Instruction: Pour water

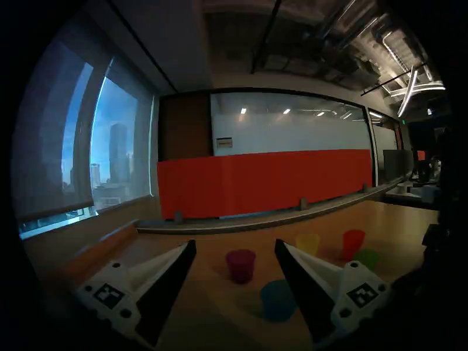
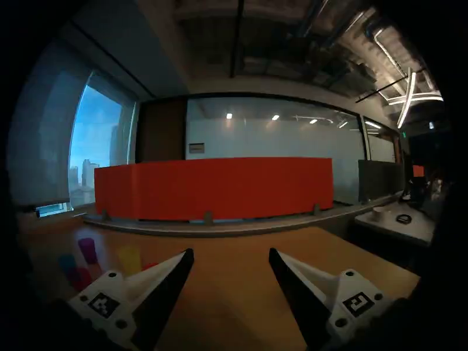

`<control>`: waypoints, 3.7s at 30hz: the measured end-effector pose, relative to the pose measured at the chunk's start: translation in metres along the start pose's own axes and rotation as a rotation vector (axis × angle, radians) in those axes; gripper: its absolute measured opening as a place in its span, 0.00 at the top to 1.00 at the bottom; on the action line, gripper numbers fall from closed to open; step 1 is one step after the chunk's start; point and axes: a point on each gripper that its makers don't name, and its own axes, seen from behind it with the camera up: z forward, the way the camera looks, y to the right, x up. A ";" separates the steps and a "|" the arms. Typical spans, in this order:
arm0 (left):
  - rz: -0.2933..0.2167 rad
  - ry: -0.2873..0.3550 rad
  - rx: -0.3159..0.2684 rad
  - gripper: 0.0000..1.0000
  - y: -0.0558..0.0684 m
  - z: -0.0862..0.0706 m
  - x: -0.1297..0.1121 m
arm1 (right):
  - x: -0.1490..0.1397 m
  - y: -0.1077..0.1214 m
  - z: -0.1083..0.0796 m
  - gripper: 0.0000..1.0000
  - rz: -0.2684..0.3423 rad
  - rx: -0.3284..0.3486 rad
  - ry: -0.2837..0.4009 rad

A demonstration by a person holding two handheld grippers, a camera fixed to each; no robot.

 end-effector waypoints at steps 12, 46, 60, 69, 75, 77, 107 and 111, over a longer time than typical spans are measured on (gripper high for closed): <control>0.002 0.018 0.022 0.00 0.005 0.007 -0.007 | -0.012 0.000 -0.007 0.01 0.002 -0.020 -0.006; -0.029 0.027 0.080 0.00 -0.002 0.014 -0.060 | -0.019 0.008 -0.004 0.01 -0.048 -0.068 -0.063; -0.066 0.010 0.084 0.00 -0.008 0.019 -0.074 | -0.016 0.009 -0.004 0.01 -0.057 -0.076 -0.065; -0.070 -0.008 0.086 0.00 -0.010 0.021 -0.079 | -0.018 0.011 -0.004 0.01 -0.053 -0.075 -0.066; -0.070 -0.016 0.086 0.00 -0.012 0.022 -0.080 | -0.020 0.013 -0.005 0.01 -0.048 -0.076 -0.067; -0.070 -0.016 0.086 0.00 -0.012 0.022 -0.080 | -0.020 0.013 -0.005 0.00 -0.048 -0.075 -0.068; -0.069 -0.020 0.085 0.00 -0.012 0.022 -0.081 | -0.018 0.019 -0.010 0.01 -0.034 -0.032 -0.011; -0.069 -0.020 0.085 0.00 -0.011 0.022 -0.081 | -0.024 0.016 -0.006 0.01 -0.032 -0.018 -0.007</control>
